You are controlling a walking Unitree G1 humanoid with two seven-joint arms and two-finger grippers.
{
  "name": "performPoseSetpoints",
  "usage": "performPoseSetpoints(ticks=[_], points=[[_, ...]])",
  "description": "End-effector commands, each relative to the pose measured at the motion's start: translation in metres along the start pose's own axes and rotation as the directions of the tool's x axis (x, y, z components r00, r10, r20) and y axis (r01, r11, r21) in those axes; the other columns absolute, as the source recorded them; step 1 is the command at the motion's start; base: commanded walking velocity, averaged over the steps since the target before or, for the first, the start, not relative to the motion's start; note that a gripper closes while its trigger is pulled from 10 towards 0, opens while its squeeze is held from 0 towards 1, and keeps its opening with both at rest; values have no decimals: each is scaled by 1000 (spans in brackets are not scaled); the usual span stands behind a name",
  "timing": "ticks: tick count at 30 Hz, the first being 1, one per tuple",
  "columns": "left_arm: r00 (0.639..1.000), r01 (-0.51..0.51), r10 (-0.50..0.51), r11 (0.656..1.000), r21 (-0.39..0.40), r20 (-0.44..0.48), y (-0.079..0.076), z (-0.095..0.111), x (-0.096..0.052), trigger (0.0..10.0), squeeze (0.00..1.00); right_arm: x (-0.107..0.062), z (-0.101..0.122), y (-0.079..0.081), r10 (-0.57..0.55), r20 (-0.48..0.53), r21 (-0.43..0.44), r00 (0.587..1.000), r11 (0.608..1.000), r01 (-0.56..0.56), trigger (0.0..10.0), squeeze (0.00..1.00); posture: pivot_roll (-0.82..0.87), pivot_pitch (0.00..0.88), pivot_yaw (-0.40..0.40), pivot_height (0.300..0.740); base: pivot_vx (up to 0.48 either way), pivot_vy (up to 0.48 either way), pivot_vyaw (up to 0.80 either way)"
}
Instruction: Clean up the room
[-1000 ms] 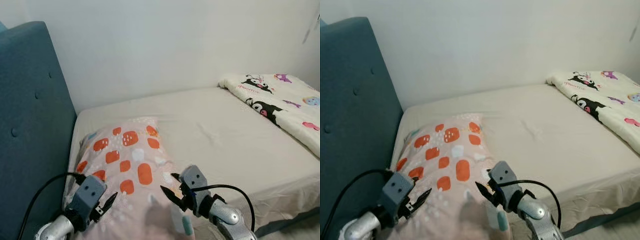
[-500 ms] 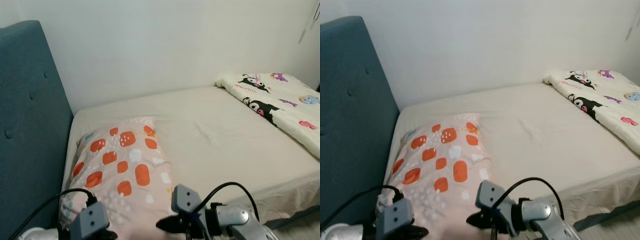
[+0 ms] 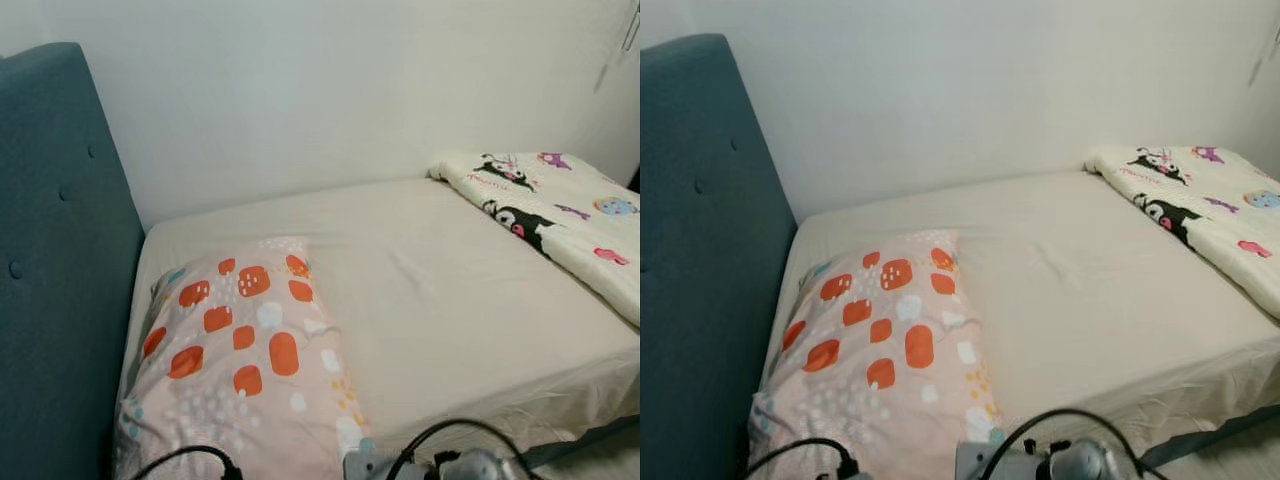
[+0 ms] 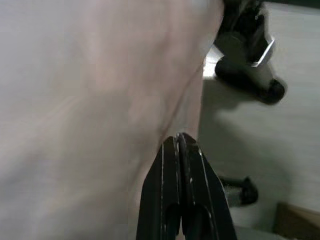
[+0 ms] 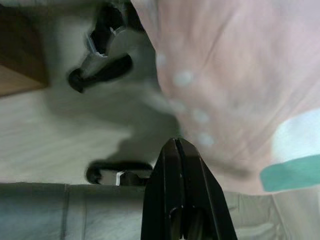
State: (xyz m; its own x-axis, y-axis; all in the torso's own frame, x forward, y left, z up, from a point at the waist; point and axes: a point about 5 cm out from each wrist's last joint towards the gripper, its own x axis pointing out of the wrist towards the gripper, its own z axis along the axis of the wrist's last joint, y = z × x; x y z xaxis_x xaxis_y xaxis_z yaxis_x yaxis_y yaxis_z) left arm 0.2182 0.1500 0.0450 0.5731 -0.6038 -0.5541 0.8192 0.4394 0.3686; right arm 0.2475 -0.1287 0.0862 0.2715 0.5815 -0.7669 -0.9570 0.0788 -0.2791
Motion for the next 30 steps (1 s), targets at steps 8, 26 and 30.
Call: performPoseSetpoints(ticks=[8, 26, 30], points=[[993, -60, 58, 998, -24, -103, -13, -19, 6, 0, 0, 28, -27, 22, -58, -84, -82, 995, 995, 51, 10000, 0, -70, 206, -34, 586, 0, 0, 0], [933, -346, 348, 937, 43, -85, 37, -8, 37, 0, 0, 50, -23, -48, -480, -3, -217, 877, 857, 468, 10000, 0, -74, 228, -31, 586, 0, 0, 0], [908, -411, 414, 910, 58, -65, 57, -1, 36, 0, 0, 43, -18, -68, -531, 14, -249, 847, 819, 518, 10000, 0, -74, 230, -33, 586, 0, 0, 0]])
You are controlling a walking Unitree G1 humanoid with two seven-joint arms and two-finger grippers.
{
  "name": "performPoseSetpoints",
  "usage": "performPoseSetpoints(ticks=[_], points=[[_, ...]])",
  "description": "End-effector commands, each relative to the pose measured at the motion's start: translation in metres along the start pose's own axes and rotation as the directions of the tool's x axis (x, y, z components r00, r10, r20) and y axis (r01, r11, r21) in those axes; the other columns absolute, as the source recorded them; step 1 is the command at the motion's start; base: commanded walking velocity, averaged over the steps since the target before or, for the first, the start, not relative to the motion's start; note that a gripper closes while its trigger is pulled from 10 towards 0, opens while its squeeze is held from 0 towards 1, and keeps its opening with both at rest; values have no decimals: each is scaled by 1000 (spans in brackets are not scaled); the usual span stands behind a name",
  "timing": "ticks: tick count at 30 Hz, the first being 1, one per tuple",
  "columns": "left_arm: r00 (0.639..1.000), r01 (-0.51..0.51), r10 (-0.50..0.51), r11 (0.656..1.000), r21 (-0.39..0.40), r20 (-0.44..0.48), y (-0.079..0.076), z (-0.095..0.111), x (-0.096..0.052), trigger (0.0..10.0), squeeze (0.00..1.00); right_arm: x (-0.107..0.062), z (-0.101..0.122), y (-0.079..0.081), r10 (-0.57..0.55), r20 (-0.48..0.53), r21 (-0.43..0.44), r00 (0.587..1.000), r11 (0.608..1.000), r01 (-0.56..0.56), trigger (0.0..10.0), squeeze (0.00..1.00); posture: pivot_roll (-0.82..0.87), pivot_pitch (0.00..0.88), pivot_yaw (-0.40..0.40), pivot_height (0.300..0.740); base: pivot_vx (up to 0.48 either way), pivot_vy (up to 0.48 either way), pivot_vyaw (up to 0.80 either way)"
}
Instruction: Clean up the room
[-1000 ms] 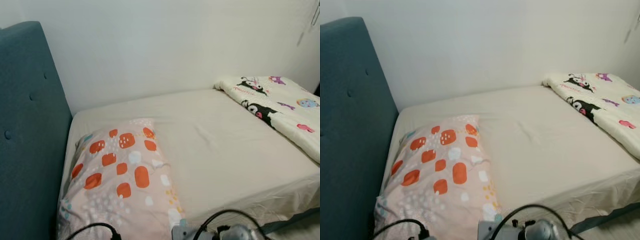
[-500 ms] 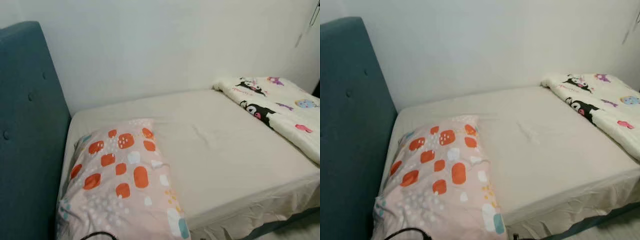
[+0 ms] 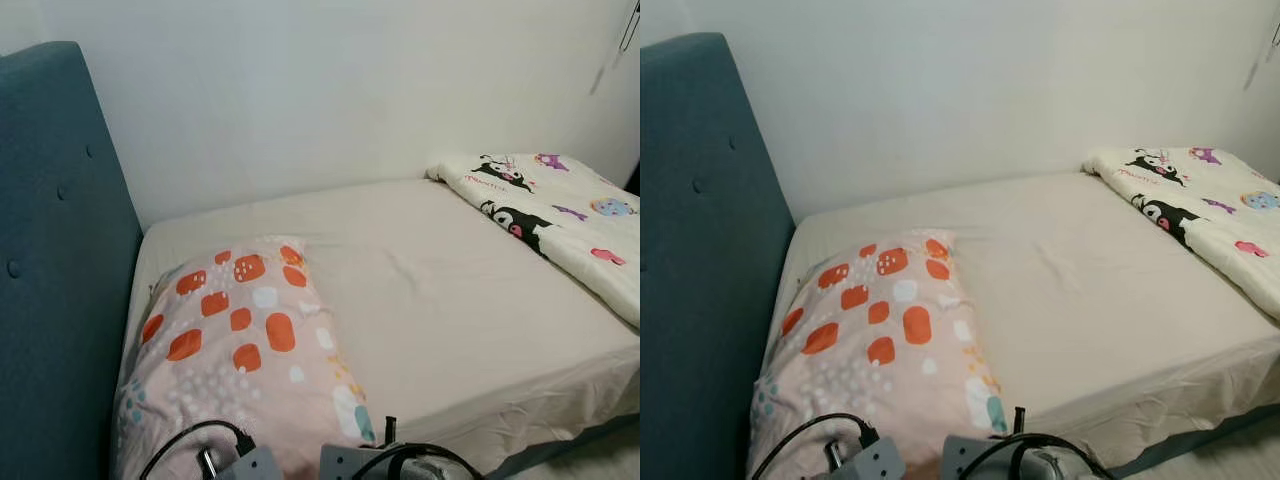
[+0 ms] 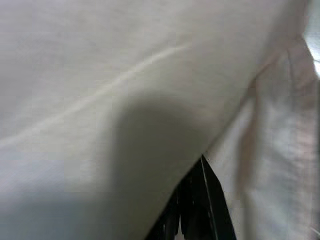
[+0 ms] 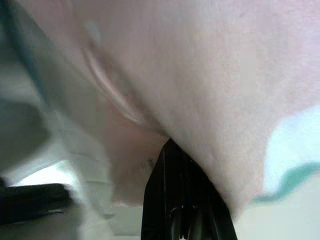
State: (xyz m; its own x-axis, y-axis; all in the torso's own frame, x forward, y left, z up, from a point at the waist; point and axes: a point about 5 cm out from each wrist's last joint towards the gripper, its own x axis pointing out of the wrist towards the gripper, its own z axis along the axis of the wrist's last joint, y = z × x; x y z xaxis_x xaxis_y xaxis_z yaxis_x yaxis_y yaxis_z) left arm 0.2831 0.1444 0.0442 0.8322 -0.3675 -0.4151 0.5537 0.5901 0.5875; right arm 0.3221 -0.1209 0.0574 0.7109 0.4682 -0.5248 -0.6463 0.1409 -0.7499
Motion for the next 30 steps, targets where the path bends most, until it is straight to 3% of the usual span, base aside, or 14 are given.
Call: performPoseSetpoints(ticks=[1, 5, 8, 20, 26, 30], points=[[997, -73, 73, 997, 3, -13, 14, -5, 0, 0, 0, 1, -2, -13, -64, 5, -7, 998, 998, 64, 10000, 0, -74, 232, -33, 586, 0, 0, 0], [992, -121, 124, 990, 75, -36, 46, -9, 9, 0, 0, 7, 9, -50, -168, 37, -2, 985, 986, 168, 10000, 0, -76, 247, -36, 586, 0, 0, 0], [990, -125, 132, 986, 112, -55, 57, -10, 14, 0, 0, 10, 13, -59, -180, 29, -4, 983, 984, 180, 10000, 0, -79, 252, -36, 586, 0, 0, 0], [992, -89, 106, 974, 207, -75, 67, 1, 32, 0, 0, 16, 15, -73, -199, -30, 7, 980, 980, 199, 10000, 0, -93, 276, -39, 586, 0, 0, 0], [981, -161, 183, 952, 259, -61, 82, 20, 43, 0, 0, 12, 11, -90, -280, -77, -25, 957, 960, 279, 10000, 0, -97, 282, -43, 586, 0, 0, 0], [982, -177, 189, 954, 243, -26, 86, 32, 47, 0, 0, 9, 10, -99, -310, -83, 3, 947, 950, 312, 10000, 0, -97, 278, -41, 586, 0, 0, 0]])
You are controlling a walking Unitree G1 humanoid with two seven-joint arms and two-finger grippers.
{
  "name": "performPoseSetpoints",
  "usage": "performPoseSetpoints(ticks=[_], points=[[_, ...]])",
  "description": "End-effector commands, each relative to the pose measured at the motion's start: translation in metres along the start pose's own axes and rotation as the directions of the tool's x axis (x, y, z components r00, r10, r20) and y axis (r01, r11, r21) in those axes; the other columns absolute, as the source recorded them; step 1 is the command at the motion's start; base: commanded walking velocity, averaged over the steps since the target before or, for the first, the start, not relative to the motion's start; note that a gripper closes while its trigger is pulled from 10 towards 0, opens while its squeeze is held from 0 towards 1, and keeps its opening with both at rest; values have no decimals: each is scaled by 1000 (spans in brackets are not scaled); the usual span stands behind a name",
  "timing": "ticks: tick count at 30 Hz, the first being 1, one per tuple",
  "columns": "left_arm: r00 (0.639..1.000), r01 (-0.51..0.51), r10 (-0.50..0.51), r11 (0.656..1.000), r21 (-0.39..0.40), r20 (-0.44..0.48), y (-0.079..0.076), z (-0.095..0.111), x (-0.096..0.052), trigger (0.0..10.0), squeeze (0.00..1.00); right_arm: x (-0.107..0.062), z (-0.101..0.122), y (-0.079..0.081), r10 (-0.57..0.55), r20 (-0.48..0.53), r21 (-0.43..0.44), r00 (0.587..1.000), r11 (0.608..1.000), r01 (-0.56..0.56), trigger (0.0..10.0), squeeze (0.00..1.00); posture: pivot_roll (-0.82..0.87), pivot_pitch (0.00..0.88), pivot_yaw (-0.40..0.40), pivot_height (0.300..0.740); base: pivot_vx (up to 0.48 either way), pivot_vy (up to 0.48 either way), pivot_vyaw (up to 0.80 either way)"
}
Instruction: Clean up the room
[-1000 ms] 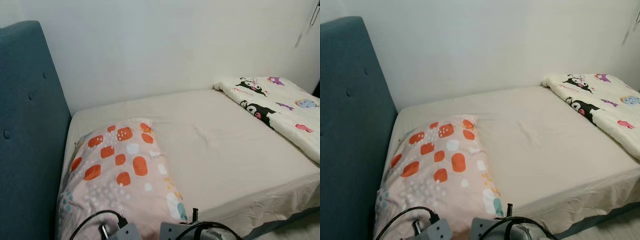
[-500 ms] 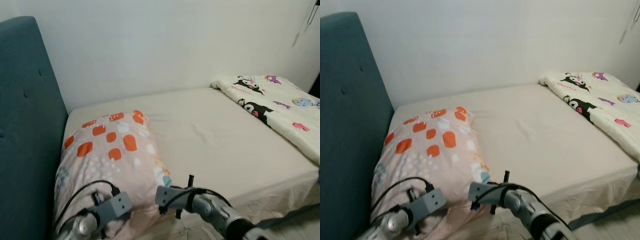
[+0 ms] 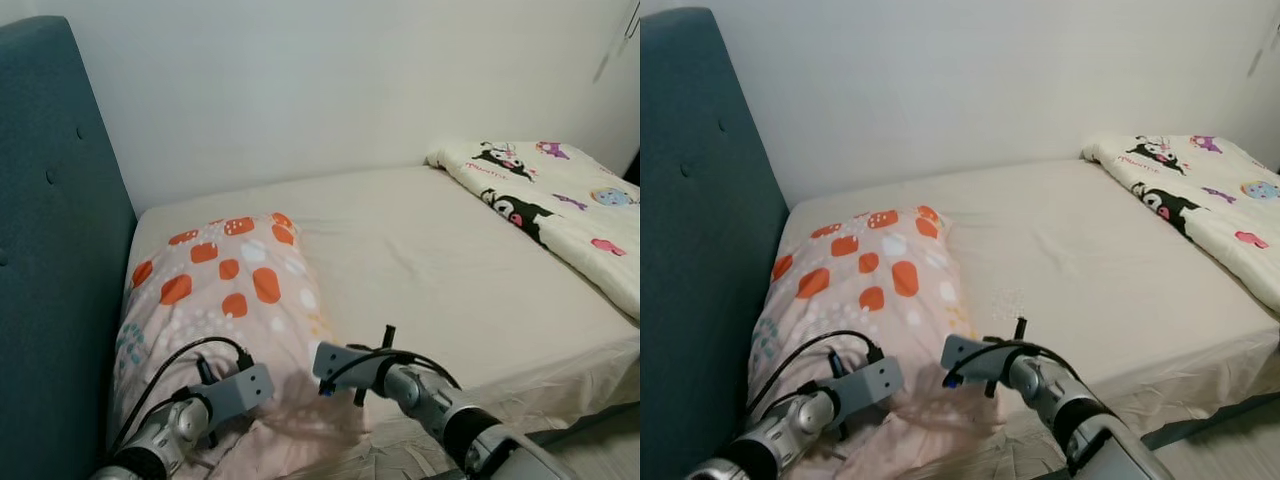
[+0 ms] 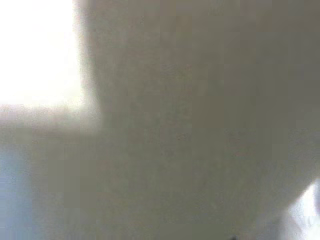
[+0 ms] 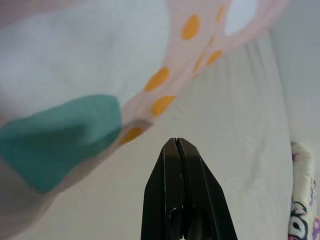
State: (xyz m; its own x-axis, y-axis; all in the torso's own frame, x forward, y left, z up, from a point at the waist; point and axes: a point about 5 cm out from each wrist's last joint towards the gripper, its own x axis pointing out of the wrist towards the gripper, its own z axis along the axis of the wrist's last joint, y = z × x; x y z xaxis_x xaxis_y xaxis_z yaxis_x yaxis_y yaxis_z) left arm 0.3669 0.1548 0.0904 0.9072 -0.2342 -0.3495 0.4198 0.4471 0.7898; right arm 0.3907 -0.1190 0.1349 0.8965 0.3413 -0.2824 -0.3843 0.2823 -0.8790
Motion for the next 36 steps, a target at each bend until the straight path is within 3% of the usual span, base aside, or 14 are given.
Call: performPoseSetpoints(ticks=[1, 7, 9, 10, 16, 18, 19, 21, 22, 23, 24, 26, 29, 36], points=[[998, -48, 50, 998, -45, 46, 11, 10, 2, 196, 0, -1, -3, -1, 0, -11, 30, 1000, 1000, 0, 10000, 0, -94, 271, -36, 586, 0, 0, 0], [960, 93, 5, 937, -335, 281, 14, 28, -3, 2314, 0, 0, 10, 0, 17, 97, 245, 995, 969, -40, 10000, 0, -86, 257, -30, 586, 0, 0, 0], [913, 184, -21, 912, -366, 407, 10, 32, -15, 3725, 0, -1, 18, 2, -3, 179, 351, 984, 934, -61, 10000, 0, -74, 248, -31, 586, 0, 0, 0], [870, 229, -4, 888, -398, 494, 7, 35, -31, 4039, 0, -3, 25, 5, -49, 263, 494, 963, 865, -91, 10000, 0, -65, 241, -35, 586, 0, 0, 0], [849, 239, 23, 874, -422, 528, 3, 38, -43, 3882, 0, -6, 26, 3, -122, 286, 603, 951, 794, -79, 10000, 0, -50, 235, -34, 586, 0, 0, 0], [837, 238, 46, 867, -438, 545, 2, 40, -51, 4196, 0, -8, 23, -1, -192, 268, 686, 944, 726, -47, 10000, 0, -50, 235, -36, 586, 0, 0, 0], [841, 208, 74, 870, -446, 536, 2, 38, -57, 5451, 0, -10, 19, -8, -271, 227, 763, 935, 646, 2, 10000, 0, -48, 236, -35, 586, 0, 0, 0], [841, 208, 74, 870, -446, 536, 2, 38, -57, 5451, 0, -10, 19, -8, -271, 227, 763, 935, 646, 2, 10000, 0, -48, 236, -35, 586, 0, 0, 0], [867, 133, 108, 891, -434, 487, 4, 29, -55, 7373, 0, -11, 11, -13, -326, 159, 816, 932, 574, 62, 10000, 0, -47, 239, -38, 586, 0, 0, 0], [867, 133, 108, 891, -434, 487, 4, 29, -55, 7373, 0, -11, 11, -13, -326, 159, 816, 932, 574, 62, 10000, 0, -47, 239, -38, 586, 0, 0, 0], [894, 51, 139, 913, -405, 425, 11, 18, -49, 9216, 0, -12, 1, -16, -356, 80, 835, 931, 534, 133, 10000, 0, -48, 241, -35, 586, 0, 0, 0], [894, 51, 139, 913, -405, 425, 11, 18, -49, 9216, 0, -12, 1, -16, -356, 80, 835, 931, 534, 133, 10000, 0, -48, 241, -35, 586, 0, 0, 0], [942, -43, 142, 950, -309, 304, 22, -3, -35, 6118, 0, -12, -16, -13, -323, -41, 832, 945, 513, 212, 10000, 0, -59, 241, -33, 586, 0, 0, 0], [908, 102, 75, 915, -391, 413, 27, 17, -43, 6235, 0, -16, -24, -18, -346, -70, 835, 936, 492, 244, 10000, 0, -56, 236, -34, 586, 0, 0, 0]])
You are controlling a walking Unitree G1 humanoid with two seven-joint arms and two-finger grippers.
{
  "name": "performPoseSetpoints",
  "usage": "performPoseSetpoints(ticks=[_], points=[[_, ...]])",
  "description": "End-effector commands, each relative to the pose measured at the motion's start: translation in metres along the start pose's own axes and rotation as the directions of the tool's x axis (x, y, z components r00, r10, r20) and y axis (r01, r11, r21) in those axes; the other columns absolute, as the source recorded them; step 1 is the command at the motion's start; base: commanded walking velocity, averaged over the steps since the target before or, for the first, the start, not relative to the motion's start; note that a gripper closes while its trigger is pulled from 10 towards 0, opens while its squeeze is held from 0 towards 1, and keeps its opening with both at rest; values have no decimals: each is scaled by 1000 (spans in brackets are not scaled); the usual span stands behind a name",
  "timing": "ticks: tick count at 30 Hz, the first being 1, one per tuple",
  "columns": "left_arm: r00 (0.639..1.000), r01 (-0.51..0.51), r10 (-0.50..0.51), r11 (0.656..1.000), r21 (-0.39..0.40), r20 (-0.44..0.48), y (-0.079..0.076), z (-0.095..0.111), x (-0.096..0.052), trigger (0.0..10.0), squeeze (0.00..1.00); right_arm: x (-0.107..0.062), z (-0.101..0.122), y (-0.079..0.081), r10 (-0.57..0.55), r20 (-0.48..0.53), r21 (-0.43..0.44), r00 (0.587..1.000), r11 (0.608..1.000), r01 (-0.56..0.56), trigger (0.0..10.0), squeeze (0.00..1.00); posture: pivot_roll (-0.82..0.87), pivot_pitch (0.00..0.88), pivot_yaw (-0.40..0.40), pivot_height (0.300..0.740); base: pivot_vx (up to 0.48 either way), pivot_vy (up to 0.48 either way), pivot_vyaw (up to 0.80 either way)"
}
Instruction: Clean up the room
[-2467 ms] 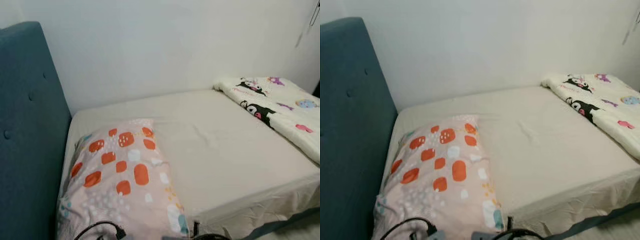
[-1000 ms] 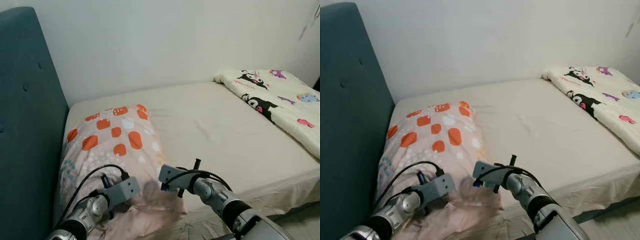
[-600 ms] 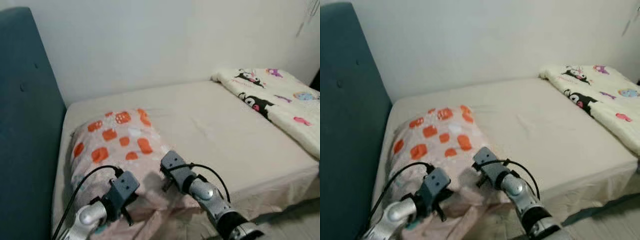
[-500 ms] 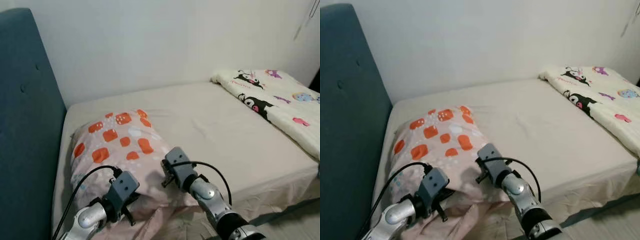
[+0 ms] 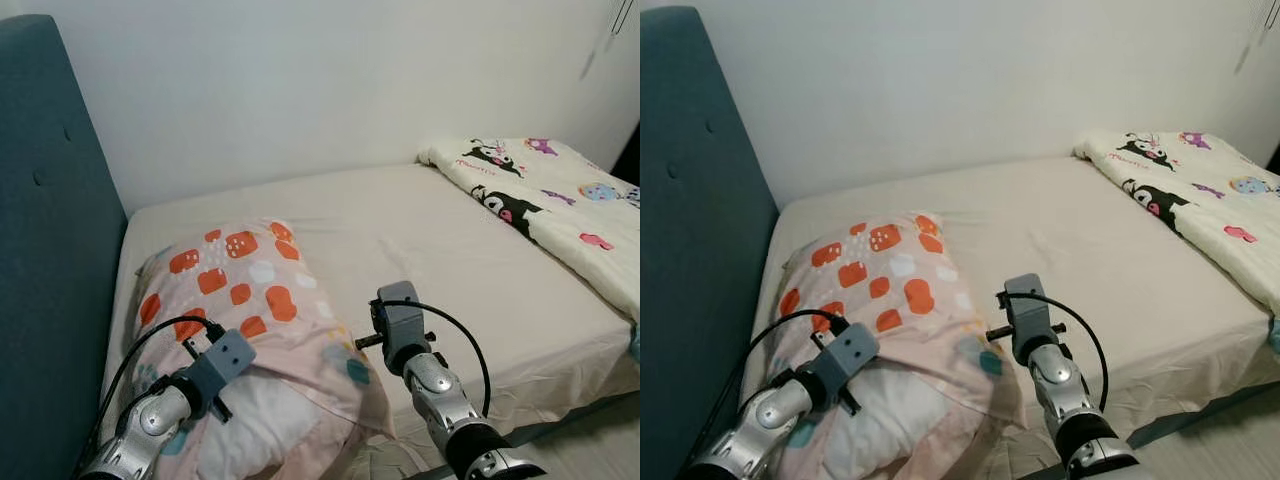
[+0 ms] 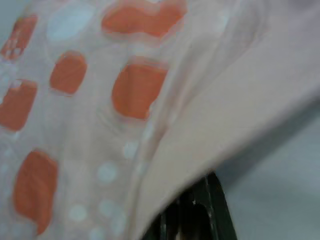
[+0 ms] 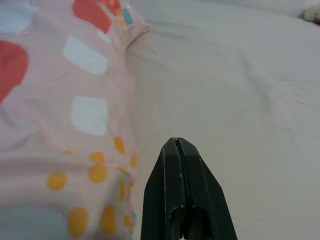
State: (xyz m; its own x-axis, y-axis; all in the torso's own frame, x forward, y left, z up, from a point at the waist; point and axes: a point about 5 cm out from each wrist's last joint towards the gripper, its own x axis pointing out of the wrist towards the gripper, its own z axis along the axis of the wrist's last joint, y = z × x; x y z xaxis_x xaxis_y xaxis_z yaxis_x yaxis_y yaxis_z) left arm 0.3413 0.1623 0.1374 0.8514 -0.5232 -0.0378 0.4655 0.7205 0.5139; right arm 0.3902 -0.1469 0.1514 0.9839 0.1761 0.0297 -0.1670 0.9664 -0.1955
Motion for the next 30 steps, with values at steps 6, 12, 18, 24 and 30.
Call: performPoseSetpoints(ticks=[6, 12, 18, 24, 30], points=[[988, 40, -11, 982, -183, 157, -3, 31, -3, 0, 0, -16, -22, -45, -248, -100, 110, 964, 960, 258, 10000, 0, -55, 239, -27, 586, 0, 0, 0], [957, 230, -180, 949, -214, 229, 5, 48, -30, 9373, 0, -26, -35, -60, -292, -151, 138, 945, 940, 312, 10000, 0, -52, 238, -21, 586, 0, 0, 0], [965, 252, -226, 938, -237, 129, 9, 37, -75, 0, 0, -38, -52, -68, -315, -215, 154, 924, 924, 350, 10000, 0, -37, 233, -18, 586, 0, 0, 0], [990, 143, -134, 937, -320, 49, 19, 29, -102, 2980, 0, -44, -75, -47, -210, -332, 169, 920, 946, 277, 10000, 0, -24, 239, -30, 586, 0, 0, 0], [963, 257, -269, 914, -315, 5, -3, 30, -113, 3176, 0, -46, -81, -41, -195, -355, 146, 914, 954, 260, 10000, 0, -22, 244, -32, 586, 0, 0, 0]])
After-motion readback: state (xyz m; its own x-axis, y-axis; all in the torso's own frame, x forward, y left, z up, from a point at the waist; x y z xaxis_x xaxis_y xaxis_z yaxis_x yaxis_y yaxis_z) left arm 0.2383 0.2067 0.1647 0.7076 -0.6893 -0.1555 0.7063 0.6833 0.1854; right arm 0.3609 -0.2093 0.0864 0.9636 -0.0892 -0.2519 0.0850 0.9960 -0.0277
